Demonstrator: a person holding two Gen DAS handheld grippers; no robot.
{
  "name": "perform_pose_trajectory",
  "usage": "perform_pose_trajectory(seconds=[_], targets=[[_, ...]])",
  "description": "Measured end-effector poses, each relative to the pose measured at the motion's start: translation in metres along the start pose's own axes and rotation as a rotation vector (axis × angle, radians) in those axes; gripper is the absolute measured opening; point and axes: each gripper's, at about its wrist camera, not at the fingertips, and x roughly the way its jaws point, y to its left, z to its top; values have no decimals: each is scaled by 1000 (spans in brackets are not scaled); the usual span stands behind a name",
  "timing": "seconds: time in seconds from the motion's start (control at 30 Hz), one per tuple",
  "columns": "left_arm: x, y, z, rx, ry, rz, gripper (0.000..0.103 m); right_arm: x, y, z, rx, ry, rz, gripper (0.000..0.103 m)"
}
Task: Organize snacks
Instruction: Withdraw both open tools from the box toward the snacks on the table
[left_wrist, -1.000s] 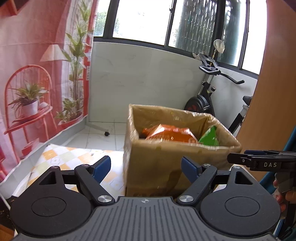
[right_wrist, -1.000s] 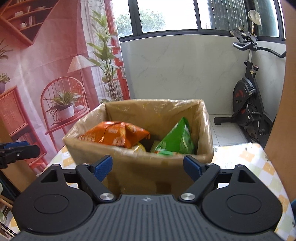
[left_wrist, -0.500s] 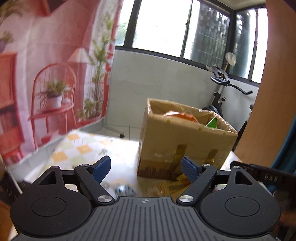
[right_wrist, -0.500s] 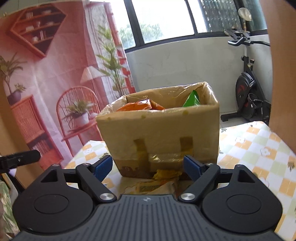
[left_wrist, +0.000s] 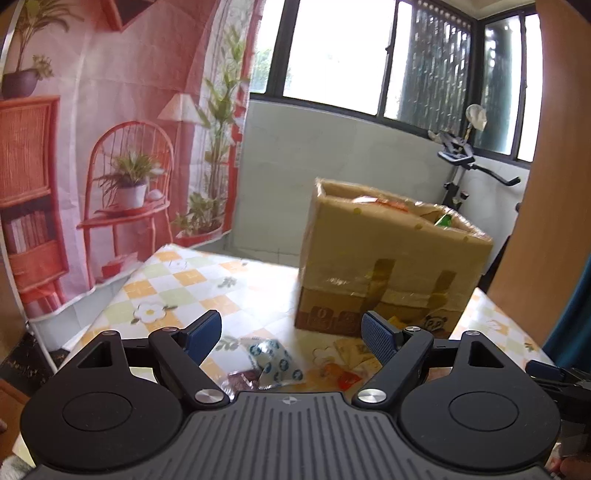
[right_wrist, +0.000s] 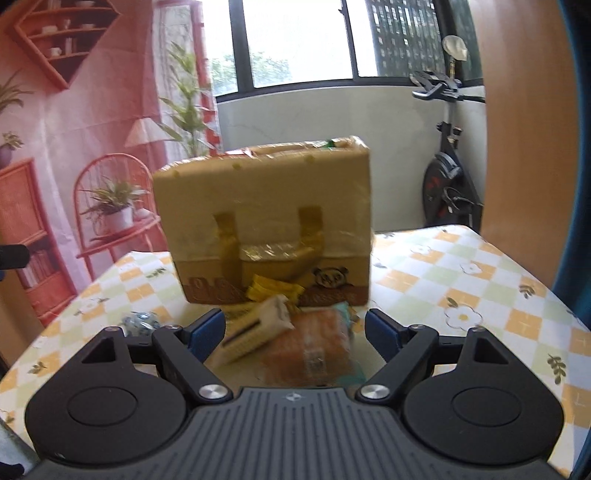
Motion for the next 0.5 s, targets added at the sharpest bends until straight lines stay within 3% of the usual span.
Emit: perform_pose_trajectory(seconds=[0.23, 0.5], targets=[[20, 23, -11, -86, 59, 31, 85, 18, -6, -18, -21, 32, -9, 85], [37, 33, 15, -115, -47, 39, 85, 42, -15, 7, -130, -68, -24, 85]])
